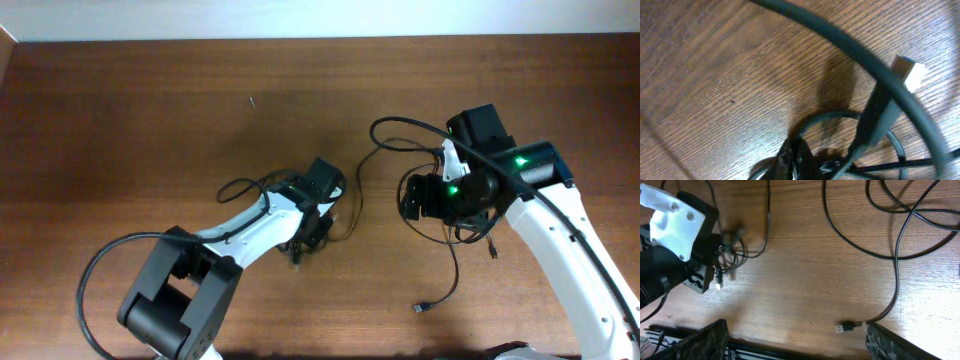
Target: Untangle cables
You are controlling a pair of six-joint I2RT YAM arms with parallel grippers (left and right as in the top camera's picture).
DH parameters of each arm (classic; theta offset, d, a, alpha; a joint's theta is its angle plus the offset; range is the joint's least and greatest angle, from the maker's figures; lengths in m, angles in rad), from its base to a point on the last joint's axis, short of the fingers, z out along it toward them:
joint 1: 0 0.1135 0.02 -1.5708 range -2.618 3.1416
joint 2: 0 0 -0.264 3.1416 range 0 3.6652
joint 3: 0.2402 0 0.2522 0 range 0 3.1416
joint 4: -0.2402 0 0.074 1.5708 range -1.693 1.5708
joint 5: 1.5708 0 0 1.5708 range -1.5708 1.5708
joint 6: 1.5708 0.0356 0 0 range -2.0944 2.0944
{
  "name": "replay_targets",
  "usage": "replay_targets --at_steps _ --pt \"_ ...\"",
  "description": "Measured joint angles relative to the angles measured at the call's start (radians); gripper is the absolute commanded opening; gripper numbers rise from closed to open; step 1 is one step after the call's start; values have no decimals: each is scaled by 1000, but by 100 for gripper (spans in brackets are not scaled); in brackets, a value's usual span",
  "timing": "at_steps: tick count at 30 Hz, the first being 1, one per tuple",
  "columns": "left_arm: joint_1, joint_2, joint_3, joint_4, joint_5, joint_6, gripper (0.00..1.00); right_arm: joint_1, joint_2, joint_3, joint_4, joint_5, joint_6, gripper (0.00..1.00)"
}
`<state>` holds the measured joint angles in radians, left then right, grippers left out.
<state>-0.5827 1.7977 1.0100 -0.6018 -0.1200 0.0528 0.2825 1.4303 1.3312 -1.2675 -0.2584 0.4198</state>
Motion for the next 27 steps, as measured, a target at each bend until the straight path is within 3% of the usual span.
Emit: replay_targets --at_steps 3,5,7,9,12,14,15,16,20,22,23,24,27 --pt "-1 2 4 15 -8 -13 0 0 0 0 0 0 0 88" --pt "0 0 73 -11 -13 -86 0 0 0 0 0 0 0 88" --pt "0 -114 165 -48 -16 -153 0 0 0 0 -4 0 0 95" --pt "0 -304 192 -52 -19 -239 0 0 0 0 -10 -11 0 94" --pt "0 -456 200 -93 -23 -315 0 0 0 -38 95 -243 40 80" --pt "0 -468 200 -94 -28 -356 0 0 -3 -128 292 -414 117 75" --pt "0 -468 200 -97 -31 -368 0 0 3 -187 407 -505 168 62" --pt "0 -468 200 -98 -31 -377 0 2 4 -218 481 -564 239 57" --pt "0 -468 200 -94 -31 -413 0 93 5 -243 766 -558 552 44" --pt "0 -468 200 -93 -31 -417 0 171 5 -243 785 -493 646 35" --pt "0 -468 200 -93 -31 -417 0 207 8 -243 787 -446 708 14" --pt "0 -468 200 -93 -31 -417 0 232 26 -243 792 -414 760 4" --pt "5 -470 200 -93 -49 -417 0 251 91 -242 704 -362 766 4"
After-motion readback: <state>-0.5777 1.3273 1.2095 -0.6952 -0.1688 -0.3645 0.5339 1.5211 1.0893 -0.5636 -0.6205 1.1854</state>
